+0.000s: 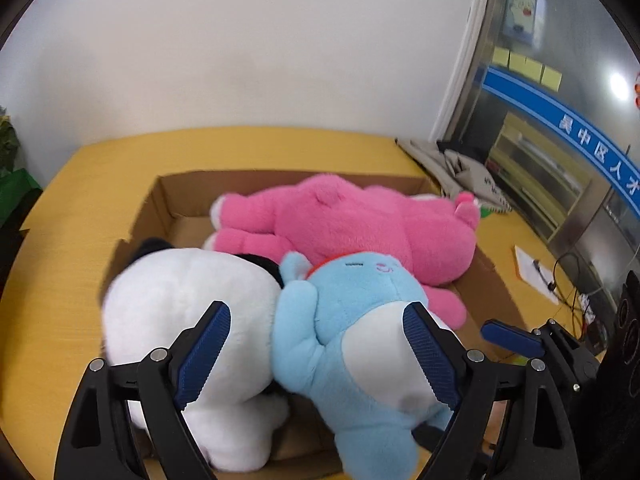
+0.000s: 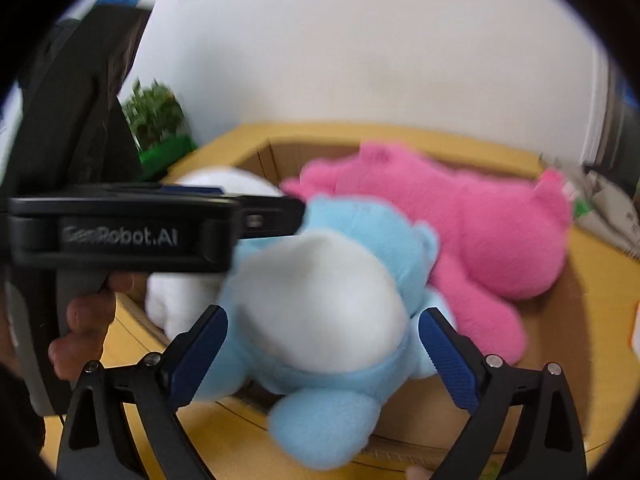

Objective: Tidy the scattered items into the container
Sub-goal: 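Open both grippers to release the blue bear beside the panda, then move both grippers toward the pig plush with green hair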

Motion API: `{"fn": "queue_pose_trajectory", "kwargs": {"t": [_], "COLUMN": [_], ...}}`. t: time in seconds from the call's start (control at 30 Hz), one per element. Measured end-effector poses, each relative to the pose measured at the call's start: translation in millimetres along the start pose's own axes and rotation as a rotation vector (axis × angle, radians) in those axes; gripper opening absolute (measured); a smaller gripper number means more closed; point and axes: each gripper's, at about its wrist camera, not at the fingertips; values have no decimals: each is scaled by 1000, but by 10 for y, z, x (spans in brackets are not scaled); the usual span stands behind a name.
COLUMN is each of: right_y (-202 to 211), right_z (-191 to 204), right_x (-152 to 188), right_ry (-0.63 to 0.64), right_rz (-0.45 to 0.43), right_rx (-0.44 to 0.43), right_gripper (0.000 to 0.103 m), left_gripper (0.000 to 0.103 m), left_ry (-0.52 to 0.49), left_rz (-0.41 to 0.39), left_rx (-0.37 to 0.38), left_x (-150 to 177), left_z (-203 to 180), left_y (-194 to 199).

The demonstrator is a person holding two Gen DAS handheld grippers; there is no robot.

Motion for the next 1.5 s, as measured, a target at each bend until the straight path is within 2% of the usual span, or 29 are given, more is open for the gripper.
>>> {"fn": "queue_pose_trajectory", "kwargs": {"t": [0.07,0.13,0.17,0.2,0.27,0.4,0.47,0.53,0.63,0.8,0.9,0.97,1.13,1.23,1.5], "right_y": [78,-40,-146,-288,-433,-517,-713,-634,-429,75,310,394,522,580,662], "right_z": [36,40,4,-63,-137,-116,-204,-292,-326,-271,-327,-352,-368,-377,-381], "right_x": [-29,-61,-47,-23,-2,40,192,291,251,142,101,73,13,-14,9], "right_ry": [23,27,17,-17,-72,-60,-82,-141,-188,-159,-183,-177,-156,-160,-143], "right_rz": [-5,22,51,115,159,178,249,205,212,110,57,22,-36,-61,-76], "right_rx": [2,63,98,92,77,108,134,99,71,59,100,147,258,269,290], "right_gripper": [100,97,82,79,79,79,79,80,80,81,83,83,84,84,84], "left_gripper": [92,92,92,92,92,92,92,92,92,92,93,100,101,101,101], "left_ry": [25,45,52,56,64,85,95,95,85,70,66,74,60,26,11], "left_rz": [-17,-20,-13,-5,11,19,19,20,33,31,30,30,36,45,32], "left_rx": [-8,-7,-6,-7,-9,8,19,24,29,22,-2,-29,-77,-101,-85], "left_x": [63,135,179,217,292,356,352,356,382,376,345,344,355,357,390], "left_z": [33,55,64,67,66,40,13,-22,-78,-155,-194,-230,-361,-478,-631], "left_y": [152,224,241,248,259,236,216,210,184,226,274,308,371,397,479]}}
Point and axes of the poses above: each gripper's, at about its wrist camera, not at the fingertips, and y roughly against the way its jaws point, z to its left, x to its underside, and after that the axes turned 15 degrees about -y, right-handed
